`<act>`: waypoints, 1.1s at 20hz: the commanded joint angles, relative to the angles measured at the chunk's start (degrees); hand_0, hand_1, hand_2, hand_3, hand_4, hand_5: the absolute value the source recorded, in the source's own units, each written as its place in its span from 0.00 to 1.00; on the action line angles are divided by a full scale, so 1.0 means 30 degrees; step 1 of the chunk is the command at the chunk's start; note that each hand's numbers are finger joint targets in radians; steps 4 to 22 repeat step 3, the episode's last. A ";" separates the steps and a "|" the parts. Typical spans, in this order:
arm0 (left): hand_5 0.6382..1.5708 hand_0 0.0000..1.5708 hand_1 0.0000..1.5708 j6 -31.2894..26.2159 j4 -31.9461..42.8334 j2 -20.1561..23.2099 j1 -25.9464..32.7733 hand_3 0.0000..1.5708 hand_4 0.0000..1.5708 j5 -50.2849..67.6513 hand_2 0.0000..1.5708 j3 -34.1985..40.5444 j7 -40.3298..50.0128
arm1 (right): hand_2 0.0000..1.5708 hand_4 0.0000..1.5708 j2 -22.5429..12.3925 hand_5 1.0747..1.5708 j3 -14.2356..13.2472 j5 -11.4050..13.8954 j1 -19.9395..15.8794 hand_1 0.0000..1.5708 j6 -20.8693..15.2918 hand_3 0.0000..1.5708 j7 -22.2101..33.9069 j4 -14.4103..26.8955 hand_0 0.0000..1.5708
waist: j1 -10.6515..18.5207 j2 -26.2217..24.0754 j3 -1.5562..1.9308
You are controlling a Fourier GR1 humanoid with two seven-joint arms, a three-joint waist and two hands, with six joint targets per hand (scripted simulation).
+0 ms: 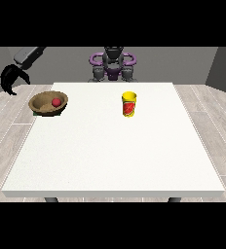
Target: Pick the cup and pour the ball into the bowl, then pick the bowl and place it on the pad
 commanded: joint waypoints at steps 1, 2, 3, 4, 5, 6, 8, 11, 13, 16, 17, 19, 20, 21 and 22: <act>1.00 0.00 0.00 0.0715 -0.0516 -0.1293 0.0538 0.00 0.63 -0.0013 0.00 -0.1269 0.1319 | 0.00 0.28 -0.0768 0.36 0.0372 0.0040 -0.0804 0.00 0.1527 0.00 0.0778 -0.0810 0.00 | -0.0338 -0.3008 -0.0040; 1.00 0.00 0.00 0.1378 0.0052 -0.1466 0.0871 0.00 0.63 -0.0818 0.00 -0.1527 0.1326 | 0.00 0.42 0.0561 0.32 0.0537 -0.0060 -0.0855 0.00 0.1136 0.00 0.0516 -0.1302 0.00 | -0.1039 -0.4143 -0.0066; 1.00 0.00 0.00 0.1379 0.0816 -0.1166 0.0751 0.00 0.63 -0.1235 0.00 -0.1748 0.1510 | 0.00 0.45 0.1407 0.29 0.1127 0.0243 -0.1556 0.00 0.0849 0.00 0.0718 -0.2109 0.00 | -0.1631 -0.5055 -0.0112; 1.00 0.00 0.00 0.1379 0.0816 -0.1166 0.0751 0.00 0.63 -0.1235 0.00 -0.1748 0.1510 | 0.00 0.45 0.1407 0.29 0.1127 0.0243 -0.1556 0.00 0.0849 0.00 0.0718 -0.2109 0.00 | -0.1631 -0.5055 -0.0112; 1.00 0.00 0.00 0.1379 0.0816 -0.1166 0.0751 0.00 0.63 -0.1235 0.00 -0.1748 0.1510 | 0.00 0.45 0.1407 0.29 0.1127 0.0243 -0.1556 0.00 0.0849 0.00 0.0718 -0.2109 0.00 | -0.1631 -0.5055 -0.0112; 1.00 0.00 0.00 0.1379 0.0816 -0.1166 0.0751 0.00 0.63 -0.1235 0.00 -0.1748 0.1510 | 0.00 0.45 0.1407 0.29 0.1127 0.0243 -0.1556 0.00 0.0849 0.00 0.0718 -0.2109 0.00 | -0.1631 -0.5055 -0.0112; 1.00 0.00 0.00 0.1379 0.0816 -0.1166 0.0751 0.00 0.63 -0.1235 0.00 -0.1748 0.1510 | 0.00 0.45 0.1407 0.29 0.1127 0.0243 -0.1556 0.00 0.0849 0.00 0.0718 -0.2109 0.00 | -0.1631 -0.5055 -0.0112; 1.00 0.00 0.00 0.1379 0.0816 -0.1166 0.0751 0.00 0.63 -0.1235 0.00 -0.1748 0.1510 | 0.00 0.45 0.1407 0.29 0.1127 0.0243 -0.1556 0.00 0.0849 0.00 0.0718 -0.2109 0.00 | -0.1631 -0.5055 -0.0112; 1.00 0.00 0.00 0.1379 0.0816 -0.1166 0.0751 0.00 0.63 -0.1235 0.00 -0.1748 0.1510 | 0.00 0.45 0.1407 0.29 0.1127 0.0243 -0.1556 0.00 0.0849 0.00 0.0718 -0.2109 0.00 | -0.1631 -0.5055 -0.0112; 1.00 0.00 0.00 0.1379 0.0816 -0.1166 0.0751 0.00 0.63 -0.1235 0.00 -0.1748 0.1510 | 0.00 0.45 0.1407 0.29 0.1127 0.0243 -0.1556 0.00 0.0849 0.00 0.0718 -0.2109 0.00 | -0.1631 -0.5055 -0.0112; 1.00 0.00 0.00 0.1379 0.0816 -0.1166 0.0751 0.00 0.63 -0.1235 0.00 -0.1748 0.1510 | 0.00 0.45 0.1407 0.29 0.1127 0.0243 -0.1556 0.00 0.0849 0.00 0.0718 -0.2109 0.00 | -0.1631 -0.5055 -0.0112; 1.00 0.00 0.00 0.1379 0.0816 -0.1166 0.0751 0.00 0.63 -0.1235 0.00 -0.1748 0.1510 | 0.00 0.45 0.1407 0.29 0.1127 0.0243 -0.1556 0.00 0.0849 0.00 0.0718 -0.2109 0.00 | -0.1631 -0.5055 -0.0112; 1.00 0.00 0.00 0.1379 0.0816 -0.1166 0.0751 0.00 0.63 -0.1235 0.00 -0.1748 0.1510 | 0.00 0.45 0.1407 0.29 0.1127 0.0243 -0.1556 0.00 0.0849 0.00 0.0718 -0.2109 0.00 | -0.1631 -0.5055 -0.0112; 1.00 0.00 0.00 0.1379 0.0816 -0.1166 0.0751 0.00 0.63 -0.1235 0.00 -0.1748 0.1510 | 0.00 0.45 0.1407 0.29 0.1127 0.0243 -0.1556 0.00 0.0849 0.00 0.0718 -0.2109 0.00 | -0.1631 -0.5055 -0.0112; 1.00 0.00 0.00 0.1379 0.0816 -0.1166 0.0751 0.00 0.63 -0.1235 0.00 -0.1748 0.1510 | 0.00 0.45 0.1407 0.29 0.1127 0.0243 -0.1556 0.00 0.0849 0.00 0.0718 -0.2109 0.00 | -0.1631 -0.5055 -0.0112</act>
